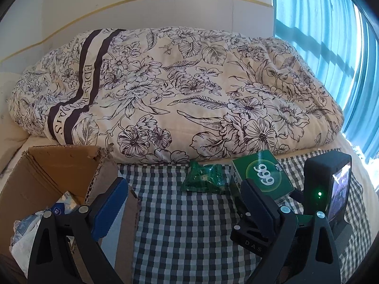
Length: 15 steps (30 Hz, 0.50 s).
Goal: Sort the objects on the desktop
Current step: 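Grasp the green medicine box with the right gripper while the left approaches the foil packet, then grasp the green foil packet with the left gripper while the right lifts the medicine box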
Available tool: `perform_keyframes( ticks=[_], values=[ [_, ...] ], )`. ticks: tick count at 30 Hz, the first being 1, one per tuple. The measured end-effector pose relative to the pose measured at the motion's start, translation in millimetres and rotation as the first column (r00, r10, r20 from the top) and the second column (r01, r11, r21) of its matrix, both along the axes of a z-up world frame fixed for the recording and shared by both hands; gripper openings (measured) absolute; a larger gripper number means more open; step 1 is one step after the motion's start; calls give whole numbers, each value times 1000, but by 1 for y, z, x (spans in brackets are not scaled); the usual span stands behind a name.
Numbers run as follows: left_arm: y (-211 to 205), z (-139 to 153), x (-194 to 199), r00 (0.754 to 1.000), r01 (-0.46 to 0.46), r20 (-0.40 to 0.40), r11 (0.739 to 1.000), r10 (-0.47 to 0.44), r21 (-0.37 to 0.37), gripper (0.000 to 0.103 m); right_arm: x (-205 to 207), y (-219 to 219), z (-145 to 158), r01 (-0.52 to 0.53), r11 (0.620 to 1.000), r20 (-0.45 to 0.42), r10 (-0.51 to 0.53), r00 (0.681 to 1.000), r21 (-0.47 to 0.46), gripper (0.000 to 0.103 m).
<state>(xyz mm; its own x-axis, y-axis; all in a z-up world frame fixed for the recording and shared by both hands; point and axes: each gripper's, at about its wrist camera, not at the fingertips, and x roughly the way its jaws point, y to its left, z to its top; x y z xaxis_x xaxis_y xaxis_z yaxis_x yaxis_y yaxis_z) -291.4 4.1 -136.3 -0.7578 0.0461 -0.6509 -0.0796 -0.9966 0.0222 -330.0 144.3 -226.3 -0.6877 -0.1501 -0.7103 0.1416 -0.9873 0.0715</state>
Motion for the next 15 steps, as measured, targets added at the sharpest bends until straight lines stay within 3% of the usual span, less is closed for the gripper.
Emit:
perform_keyframes(
  ticks=[1, 2, 15],
  values=[
    [1, -1, -1, 1000, 0, 0, 1000, 0, 1, 98, 0, 1, 0, 7, 1000, -4, -7, 1000, 4, 83],
    [2, -1, -1, 1000, 1, 0, 1000, -1, 1, 98, 0, 3, 0, 10, 1000, -12, -10, 1000, 1, 79],
    [23, -17, -17, 1000, 6, 12, 1000, -6, 25, 98, 21, 44, 32, 71, 997, -113, -67, 991, 29, 78]
  ],
)
